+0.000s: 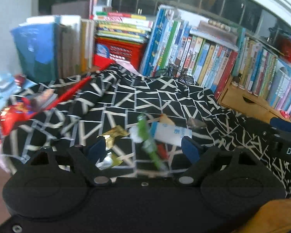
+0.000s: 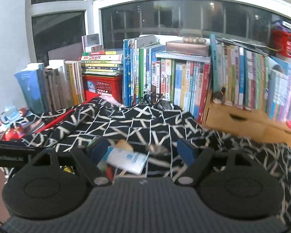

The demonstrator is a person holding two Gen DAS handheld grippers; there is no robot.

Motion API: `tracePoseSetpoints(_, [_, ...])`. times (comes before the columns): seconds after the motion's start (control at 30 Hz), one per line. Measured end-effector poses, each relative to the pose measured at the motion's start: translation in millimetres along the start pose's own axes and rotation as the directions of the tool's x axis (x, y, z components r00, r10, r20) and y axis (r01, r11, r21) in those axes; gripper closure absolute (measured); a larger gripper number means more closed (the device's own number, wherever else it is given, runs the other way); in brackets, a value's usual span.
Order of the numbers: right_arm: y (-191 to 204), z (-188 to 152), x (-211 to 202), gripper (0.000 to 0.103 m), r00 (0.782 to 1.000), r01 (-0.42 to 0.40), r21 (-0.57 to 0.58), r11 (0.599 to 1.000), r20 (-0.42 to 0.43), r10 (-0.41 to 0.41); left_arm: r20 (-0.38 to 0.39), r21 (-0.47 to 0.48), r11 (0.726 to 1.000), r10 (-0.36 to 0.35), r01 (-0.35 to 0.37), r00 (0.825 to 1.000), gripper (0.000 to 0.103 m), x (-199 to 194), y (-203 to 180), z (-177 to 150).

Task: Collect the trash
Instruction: 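Move both grippers back to the wrapper pile on the bed, then grasp the green-and-clear plastic bag with the left gripper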

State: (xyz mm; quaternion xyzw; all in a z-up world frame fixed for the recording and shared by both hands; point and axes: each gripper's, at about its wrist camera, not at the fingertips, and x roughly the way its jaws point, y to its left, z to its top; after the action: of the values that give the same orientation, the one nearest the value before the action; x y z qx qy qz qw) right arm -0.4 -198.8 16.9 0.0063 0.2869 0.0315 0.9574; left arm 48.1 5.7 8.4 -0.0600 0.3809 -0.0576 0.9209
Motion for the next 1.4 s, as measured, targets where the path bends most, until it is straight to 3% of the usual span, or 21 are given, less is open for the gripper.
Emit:
tracePoseSetpoints(0.1, [-13.5, 5.0, 33.0, 0.016, 1.000, -0.015, -0.044, 0.999, -0.020, 0.014, -0.050, -0.002, 1.000, 0.003, -0.003, 0.999, 0.029, 47.0, -13.9, 7.8])
tracePoseSetpoints(0.3, [-29.3, -5.9, 86.2, 0.016, 0.995, -0.064, -0.094, 0.993, -0.085, 0.056, -0.163, -0.032, 0.999, 0.023, -0.028, 0.986, 0.041, 128.3, -27.7, -8.9])
tracePoseSetpoints(0.4, [-31.6, -16.1, 107.5, 0.017, 0.988, -0.103, -0.110, 0.989, -0.126, 0.089, -0.212, -0.069, 0.996, 0.047, -0.063, 0.976, 0.051, 151.5, -24.0, -21.4])
tracePoseSetpoints(0.57, [-29.7, -33.2, 135.3, 0.017, 0.971, -0.165, -0.130, 0.978, -0.194, 0.138, -0.245, -0.107, 0.989, 0.073, -0.101, 0.967, 0.051, 174.7, -17.2, -30.6])
tracePoseSetpoints(0.7, [-23.6, -41.1, 151.2, 0.017, 0.962, -0.196, -0.159, 0.968, -0.225, 0.157, -0.255, -0.139, 0.985, 0.065, -0.103, 0.965, 0.054, 184.9, -12.3, -28.1])
tracePoseSetpoints(0.77, [-19.3, -43.7, 160.8, 0.017, 0.956, -0.211, -0.173, 0.962, -0.240, 0.166, -0.259, -0.152, 0.984, 0.054, -0.096, 0.964, 0.063, 188.5, -10.4, -27.6])
tracePoseSetpoints(0.8, [-17.1, -44.6, 164.8, 0.017, 0.955, -0.216, -0.179, 0.960, -0.245, 0.169, -0.262, -0.155, 0.984, 0.046, -0.090, 0.964, 0.074, 188.6, -9.7, -26.5])
tracePoseSetpoints(1.07, [2.2, -53.6, 199.8, 0.017, 0.938, -0.268, -0.253, 0.930, -0.288, 0.192, -0.212, -0.069, 0.995, 0.058, -0.074, 0.976, 0.074, 167.4, -13.6, -14.5])
tracePoseSetpoints(1.4, [23.1, -63.6, 219.7, 0.016, 0.918, -0.330, -0.313, 0.891, -0.325, 0.227, -0.216, -0.063, 0.989, 0.119, -0.135, 0.969, 0.074, 161.3, -2.1, -9.1])
